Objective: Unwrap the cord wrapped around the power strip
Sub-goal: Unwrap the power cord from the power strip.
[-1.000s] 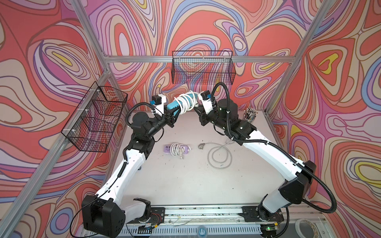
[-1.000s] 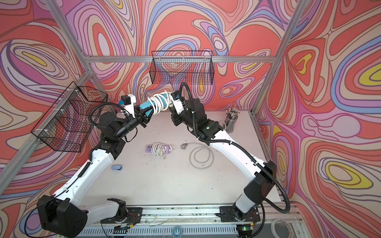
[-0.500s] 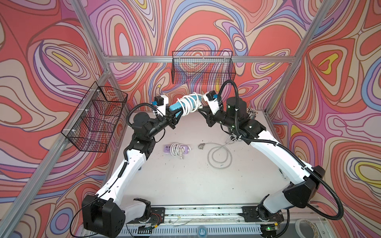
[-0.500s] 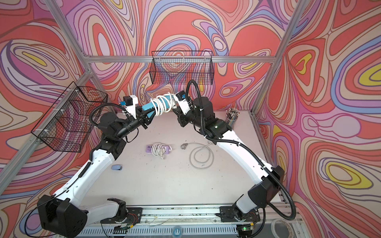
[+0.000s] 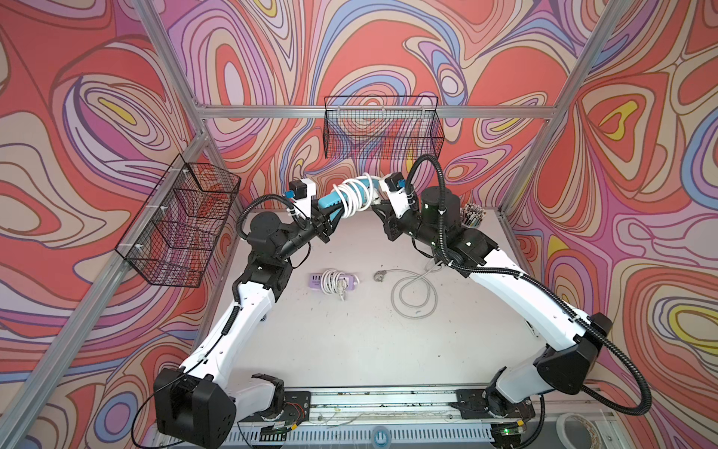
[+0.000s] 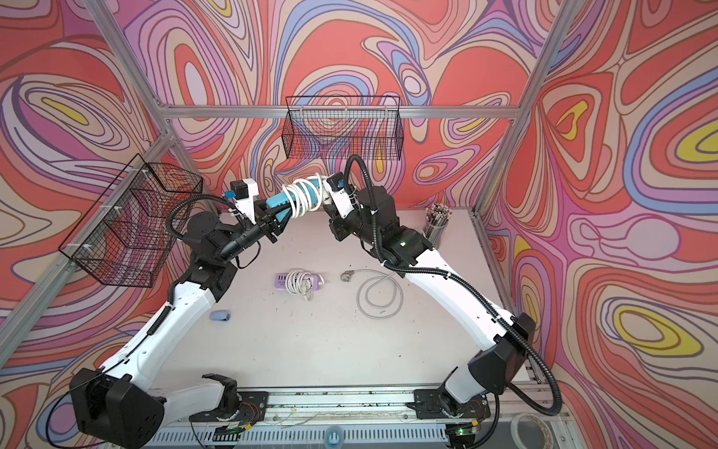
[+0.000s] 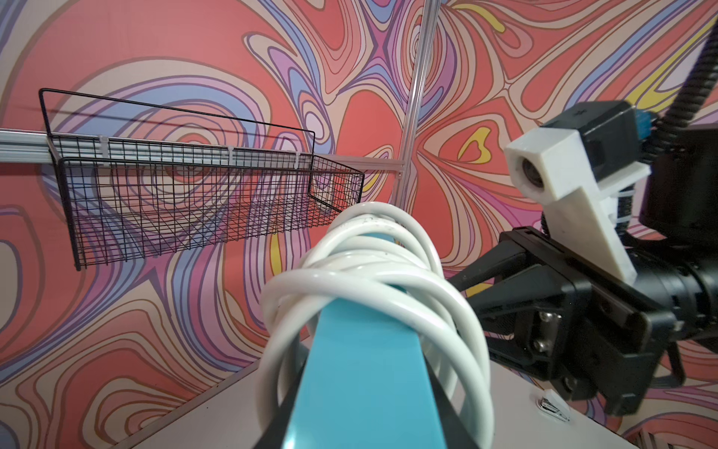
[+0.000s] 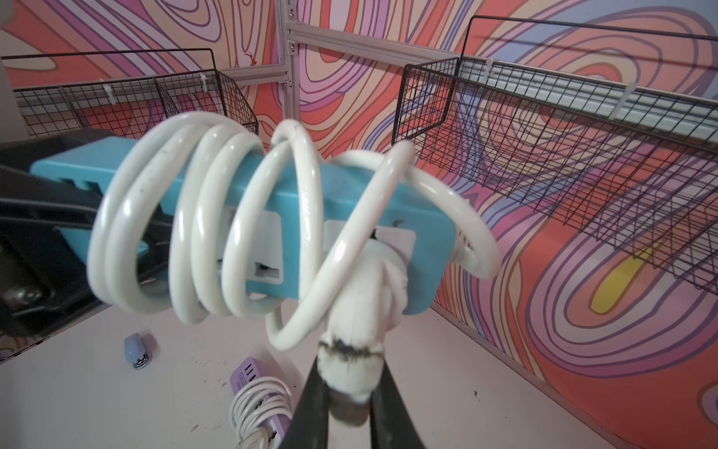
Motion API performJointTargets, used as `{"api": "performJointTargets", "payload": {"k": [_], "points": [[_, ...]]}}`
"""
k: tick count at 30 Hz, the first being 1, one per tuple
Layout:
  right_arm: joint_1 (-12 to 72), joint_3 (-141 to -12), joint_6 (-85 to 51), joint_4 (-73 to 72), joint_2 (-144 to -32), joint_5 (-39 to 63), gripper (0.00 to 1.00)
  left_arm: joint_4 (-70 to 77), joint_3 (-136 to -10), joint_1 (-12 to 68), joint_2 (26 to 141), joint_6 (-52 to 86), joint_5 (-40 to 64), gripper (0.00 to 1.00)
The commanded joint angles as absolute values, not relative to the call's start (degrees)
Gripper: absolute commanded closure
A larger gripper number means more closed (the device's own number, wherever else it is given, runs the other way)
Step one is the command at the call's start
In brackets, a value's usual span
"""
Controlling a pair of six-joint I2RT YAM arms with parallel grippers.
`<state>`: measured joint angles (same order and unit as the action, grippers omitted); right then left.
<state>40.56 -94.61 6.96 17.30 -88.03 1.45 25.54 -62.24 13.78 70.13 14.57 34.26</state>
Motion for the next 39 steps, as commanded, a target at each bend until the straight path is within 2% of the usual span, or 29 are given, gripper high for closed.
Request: {"api": "performJointTargets", "payload": {"k": [1, 6, 20, 22, 25, 26, 29, 32, 39], "points": [[43.67, -96.78, 8.66, 16.52, -85.84, 3.85, 1.00, 24.26, -61.52, 9.34, 71.28, 9.62, 10.50, 1.00], [43.73, -96.08, 9.56, 17.55, -83.24, 2.07, 1.00, 23.58, -61.29, 7.03, 72.01, 10.27, 6.73, 1.00], [42.81, -92.92, 9.79, 16.82, -80.40, -0.24, 1.00, 25.64, -61.25, 5.54, 71.47, 11.95, 12.09, 1.00], [42.78, -92.51, 9.57, 16.48, -80.41, -0.57, 0.81, 25.60, -61.50, 5.54, 71.28, 12.11, 13.10, 1.00], [42.74, -92.18, 9.65, 16.34, -80.33, -0.75, 0.39, 25.63, -61.79, 5.54, 71.10, 12.39, 14.27, 1.00], [42.73, -92.26, 9.73, 16.52, -80.33, -0.85, 0.29, 25.71, -61.78, 5.54, 71.02, 12.52, 14.58, 1.00], [42.64, -92.19, 9.85, 16.56, -80.19, -1.05, 0.10, 25.85, -61.96, 5.53, 70.84, 12.91, 15.66, 1.00], [42.37, -92.37, 9.84, 16.79, -80.23, -1.13, 0.02, 26.14, -62.07, 5.51, 70.69, 13.27, 16.69, 1.00], [41.82, -92.48, 9.25, 17.08, -80.53, 0.02, 0.02, 28.11, -61.75, 5.49, 70.05, 14.38, 19.69, 1.00]]}}
